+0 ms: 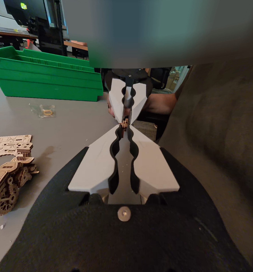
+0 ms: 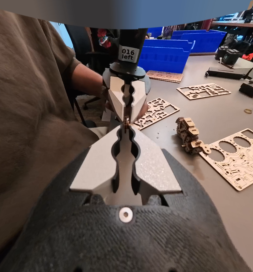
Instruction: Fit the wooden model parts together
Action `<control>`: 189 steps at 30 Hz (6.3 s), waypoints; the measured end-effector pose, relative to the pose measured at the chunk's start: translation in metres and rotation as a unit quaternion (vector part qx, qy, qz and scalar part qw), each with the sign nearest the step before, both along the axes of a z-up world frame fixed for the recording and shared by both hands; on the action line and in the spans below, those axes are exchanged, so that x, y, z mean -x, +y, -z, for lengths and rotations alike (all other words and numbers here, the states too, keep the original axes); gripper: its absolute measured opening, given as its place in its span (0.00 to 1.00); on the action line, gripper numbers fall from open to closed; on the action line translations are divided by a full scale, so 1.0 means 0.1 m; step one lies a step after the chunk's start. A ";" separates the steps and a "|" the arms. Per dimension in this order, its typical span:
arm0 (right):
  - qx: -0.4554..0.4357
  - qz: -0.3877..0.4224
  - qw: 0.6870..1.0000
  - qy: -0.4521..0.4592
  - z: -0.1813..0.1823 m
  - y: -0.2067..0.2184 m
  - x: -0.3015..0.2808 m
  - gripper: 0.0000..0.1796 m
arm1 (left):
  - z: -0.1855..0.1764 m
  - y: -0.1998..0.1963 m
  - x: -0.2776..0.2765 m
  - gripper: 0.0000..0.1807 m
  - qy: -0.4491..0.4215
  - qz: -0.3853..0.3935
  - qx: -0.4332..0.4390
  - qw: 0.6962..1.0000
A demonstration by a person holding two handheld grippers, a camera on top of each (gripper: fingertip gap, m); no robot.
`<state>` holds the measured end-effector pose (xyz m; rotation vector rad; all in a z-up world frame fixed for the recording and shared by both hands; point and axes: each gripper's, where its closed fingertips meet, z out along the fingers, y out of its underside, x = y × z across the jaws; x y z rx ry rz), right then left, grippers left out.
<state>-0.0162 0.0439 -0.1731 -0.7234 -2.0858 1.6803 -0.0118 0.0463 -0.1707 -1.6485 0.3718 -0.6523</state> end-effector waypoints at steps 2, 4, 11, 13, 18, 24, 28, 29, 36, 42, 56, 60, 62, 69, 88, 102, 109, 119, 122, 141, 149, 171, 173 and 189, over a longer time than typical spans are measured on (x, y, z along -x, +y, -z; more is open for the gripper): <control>-0.009 0.001 1.000 0.013 -0.02 -0.01 0.00 0.03 | -0.01 0.00 0.00 0.03 -0.002 0.001 -0.003 1.000; -0.018 0.002 1.000 0.025 -0.04 -0.03 -0.01 0.03 | 0.03 0.00 -0.01 0.05 0.007 0.001 0.002 1.000; -0.043 0.008 0.998 0.049 -0.05 -0.05 -0.01 0.03 | 0.05 0.00 -0.03 0.02 0.035 0.000 -0.005 0.999; -0.036 0.007 0.998 0.046 -0.05 -0.04 -0.01 0.04 | 0.05 0.00 -0.03 0.02 0.041 -0.001 -0.004 0.999; -0.008 0.006 1.000 0.026 -0.03 -0.01 0.01 0.04 | 0.07 0.02 -0.02 0.02 0.041 -0.006 0.006 0.999; -0.001 0.001 1.000 0.016 -0.04 -0.02 -0.01 0.03 | 0.06 0.01 -0.04 0.02 0.026 0.004 0.009 1.000; 0.000 0.001 1.000 0.013 -0.07 -0.03 -0.02 0.03 | 0.03 0.01 -0.05 0.02 0.017 0.003 0.006 1.000; 0.002 0.003 1.000 0.011 -0.07 -0.02 -0.01 0.03 | 0.03 0.01 -0.04 0.02 0.018 0.001 0.007 1.000; 0.031 0.007 0.999 -0.010 -0.03 0.01 0.03 0.04 | 0.08 0.05 0.00 0.02 0.042 -0.019 0.016 0.999; 0.025 0.010 0.999 -0.031 0.04 0.04 0.04 0.04 | 0.16 0.08 0.01 0.01 0.066 -0.032 0.027 0.997; 0.051 0.045 0.992 -0.104 0.14 0.11 0.13 0.04 | 0.25 0.16 0.08 0.02 0.146 -0.089 0.033 0.985; 0.030 0.051 0.992 -0.114 0.19 0.10 0.13 0.04 | 0.31 0.15 0.08 0.02 0.164 -0.087 0.036 0.982; 0.026 0.053 0.992 -0.109 0.19 0.10 0.13 0.04 | 0.29 0.15 0.09 0.02 0.153 -0.085 0.036 0.984; 0.040 0.045 0.996 -0.072 0.11 0.09 0.14 0.04 | 0.20 0.13 0.09 0.02 0.081 -0.064 0.030 0.994; 0.171 0.154 0.966 -0.121 0.07 0.26 0.41 0.17 | 0.14 0.28 0.43 0.02 0.239 -0.229 -0.036 0.943; 0.259 0.145 0.944 -0.142 -0.03 0.21 0.40 0.11 | 0.08 0.28 0.37 0.02 0.306 -0.263 -0.075 0.912; 0.236 0.127 0.956 -0.117 -0.08 0.25 0.35 0.11 | 0.13 0.28 0.34 0.15 0.232 -0.232 -0.047 0.943; 0.040 0.111 0.990 -0.077 0.15 0.26 0.26 0.12 | 0.14 0.21 0.30 0.09 0.028 -0.133 0.022 0.990; 0.013 0.087 0.993 -0.074 0.18 0.17 0.22 0.12 | 0.17 0.18 0.22 0.04 0.016 -0.096 0.035 0.995; -0.045 -0.065 0.992 -0.102 0.37 -0.12 -0.16 0.11 | 0.32 -0.07 -0.17 0.01 0.015 0.060 0.094 0.994; -0.032 -0.065 0.992 -0.102 0.34 -0.11 -0.15 0.11 | 0.32 -0.07 -0.16 0.01 0.016 0.059 0.092 0.994; 0.136 0.067 0.987 -0.049 -0.13 0.29 0.19 0.06 | 0.15 0.16 0.39 0.00 -0.063 -0.081 0.072 0.992; 0.094 0.104 0.989 -0.035 -0.03 0.38 0.26 0.03 | 0.18 0.18 0.46 0.00 -0.063 -0.097 0.072 0.991; -0.001 0.173 0.985 0.004 0.16 0.54 0.38 0.04 | 0.20 0.20 0.61 0.00 -0.093 -0.122 0.091 0.984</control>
